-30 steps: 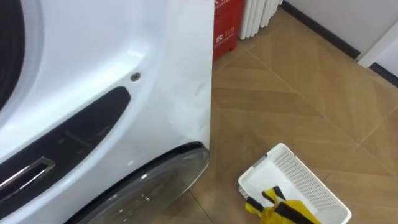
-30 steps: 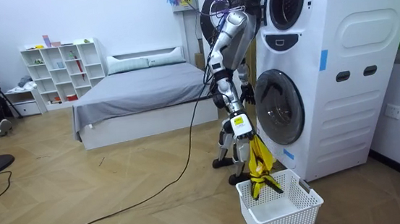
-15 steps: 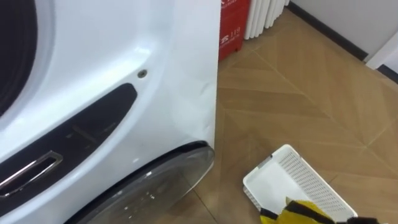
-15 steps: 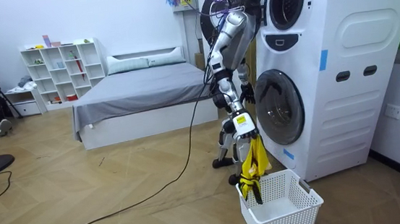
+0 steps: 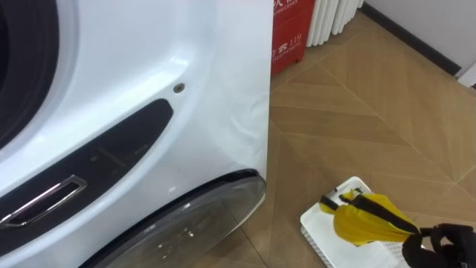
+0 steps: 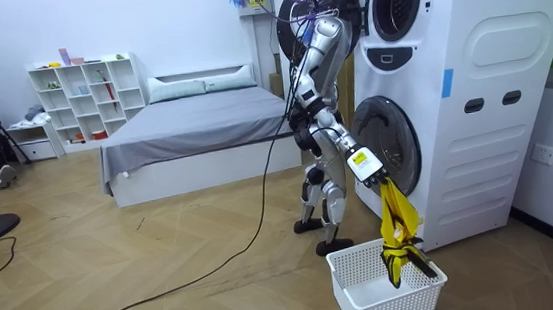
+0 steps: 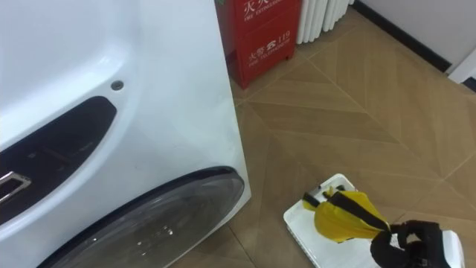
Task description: Pick clothes from washing machine
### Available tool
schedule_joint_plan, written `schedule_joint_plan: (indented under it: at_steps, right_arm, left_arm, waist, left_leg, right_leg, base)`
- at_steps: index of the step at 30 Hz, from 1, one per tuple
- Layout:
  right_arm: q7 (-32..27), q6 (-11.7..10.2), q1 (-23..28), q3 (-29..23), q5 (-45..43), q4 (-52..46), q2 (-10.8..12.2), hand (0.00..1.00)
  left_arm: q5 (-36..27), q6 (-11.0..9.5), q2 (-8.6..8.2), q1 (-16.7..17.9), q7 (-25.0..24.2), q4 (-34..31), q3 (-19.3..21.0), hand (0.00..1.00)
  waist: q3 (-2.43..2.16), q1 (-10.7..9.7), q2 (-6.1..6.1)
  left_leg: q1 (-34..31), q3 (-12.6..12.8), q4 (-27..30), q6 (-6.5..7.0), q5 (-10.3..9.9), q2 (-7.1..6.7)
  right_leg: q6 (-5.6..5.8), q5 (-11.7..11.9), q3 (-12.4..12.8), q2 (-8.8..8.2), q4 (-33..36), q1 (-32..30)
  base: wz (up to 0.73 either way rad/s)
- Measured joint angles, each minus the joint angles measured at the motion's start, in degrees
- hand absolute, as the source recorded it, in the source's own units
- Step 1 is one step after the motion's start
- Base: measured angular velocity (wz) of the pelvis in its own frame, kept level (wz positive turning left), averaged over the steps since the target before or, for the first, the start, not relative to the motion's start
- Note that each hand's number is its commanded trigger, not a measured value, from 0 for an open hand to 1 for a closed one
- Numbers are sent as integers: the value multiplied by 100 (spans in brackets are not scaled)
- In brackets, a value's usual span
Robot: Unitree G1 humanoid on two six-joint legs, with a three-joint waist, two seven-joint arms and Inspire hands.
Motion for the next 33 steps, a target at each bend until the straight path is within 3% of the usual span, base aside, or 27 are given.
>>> schedule_joint_plan:
  at_steps: [10,12,19,33]
  right_arm:
    - [-166,-62,-100,-14,-6,-70,-14,0]
    - [-186,-69,-108,-13,2,-67,-24,0]
    - [-185,-70,27,-10,-4,3,-47,0]
    - [-175,-58,156,-10,-91,4,-47,0]
  left_arm:
    - [-209,16,-13,1,-3,-11,-155,0]
    - [-209,43,-13,3,-3,-31,-153,0]
    - [-211,65,11,128,-1,-426,-147,0]
    - [-220,99,45,210,24,-589,-97,0]
  waist:
    - [32,-9,-68]
    - [40,-14,-84]
    - [36,-5,-112]
    - [33,23,-118]
  left_leg:
    - [-173,-33,-42,18,52,-19]
    - [-179,-37,-40,19,52,-12]
    - [-278,-97,8,22,54,30]
    - [-519,-121,149,22,53,73]
  right_leg:
    - [-7,-6,-135,-88,-21,-153]
    - [-23,-9,-291,-147,-49,-151]
    - [-36,-8,-444,-198,-162,-136]
    - [-54,2,-570,-243,-152,-279]
  base:
    - [8]
    - [8]
    - [11]
    - [6]
